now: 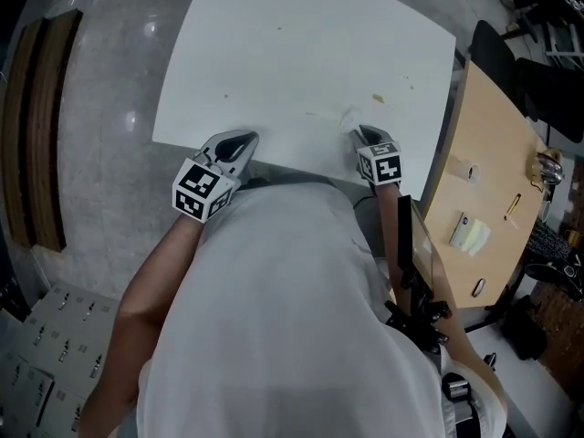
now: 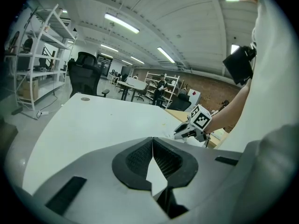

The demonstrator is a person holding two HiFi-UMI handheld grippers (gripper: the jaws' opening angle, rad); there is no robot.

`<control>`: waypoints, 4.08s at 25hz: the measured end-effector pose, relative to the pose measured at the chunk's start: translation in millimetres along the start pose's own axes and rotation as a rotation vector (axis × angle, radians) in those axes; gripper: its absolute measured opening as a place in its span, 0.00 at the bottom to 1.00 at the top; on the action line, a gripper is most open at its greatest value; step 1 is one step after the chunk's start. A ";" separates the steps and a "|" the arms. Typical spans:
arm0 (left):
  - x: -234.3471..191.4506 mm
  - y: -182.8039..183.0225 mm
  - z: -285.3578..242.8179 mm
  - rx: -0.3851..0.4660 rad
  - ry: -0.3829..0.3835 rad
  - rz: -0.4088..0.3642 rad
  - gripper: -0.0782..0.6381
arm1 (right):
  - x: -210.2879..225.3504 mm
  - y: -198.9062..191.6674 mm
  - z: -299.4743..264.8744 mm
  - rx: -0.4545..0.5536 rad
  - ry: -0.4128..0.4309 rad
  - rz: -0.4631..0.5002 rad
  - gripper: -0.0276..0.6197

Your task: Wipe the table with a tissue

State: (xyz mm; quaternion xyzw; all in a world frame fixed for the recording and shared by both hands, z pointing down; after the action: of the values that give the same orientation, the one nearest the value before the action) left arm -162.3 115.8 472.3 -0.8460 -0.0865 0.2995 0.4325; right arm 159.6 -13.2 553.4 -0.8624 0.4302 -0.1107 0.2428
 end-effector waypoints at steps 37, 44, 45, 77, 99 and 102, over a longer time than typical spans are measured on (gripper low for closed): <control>2.5 7.4 25.3 -0.039 0.139 0.031 0.12 | -65.8 82.8 -51.5 0.157 0.218 0.282 0.13; -23.9 6.8 35.2 -0.086 0.079 0.021 0.12 | -112.5 110.6 -63.9 0.139 0.218 0.340 0.13; -27.6 8.2 32.7 -0.094 0.064 0.015 0.12 | -117.2 111.0 -63.2 0.134 0.224 0.358 0.13; -42.4 19.3 11.7 -0.096 -0.050 -0.015 0.12 | -101.2 59.1 -32.5 0.117 0.024 0.212 0.13; -58.8 14.0 23.6 -0.044 -0.026 0.022 0.12 | -50.6 6.9 2.6 -0.055 -0.108 0.175 0.13; -60.6 11.6 31.3 -0.041 -0.007 0.029 0.12 | -53.1 16.2 -4.5 -0.017 -0.125 0.118 0.13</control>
State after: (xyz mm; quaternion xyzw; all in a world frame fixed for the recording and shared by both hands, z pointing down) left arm -230.7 105.5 475.4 -0.8548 -0.0821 0.3069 0.4103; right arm 114.6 19.3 549.8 -0.8429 0.4651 -0.0385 0.2679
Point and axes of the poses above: the fingertips, and each gripper's own axes: z backward along the fingers, x to its right, y out of its top, the point moved 9 cm from there along z, backward along the fingers, and after that the axes turned 6 degrees about z, right-handed, at the moved point
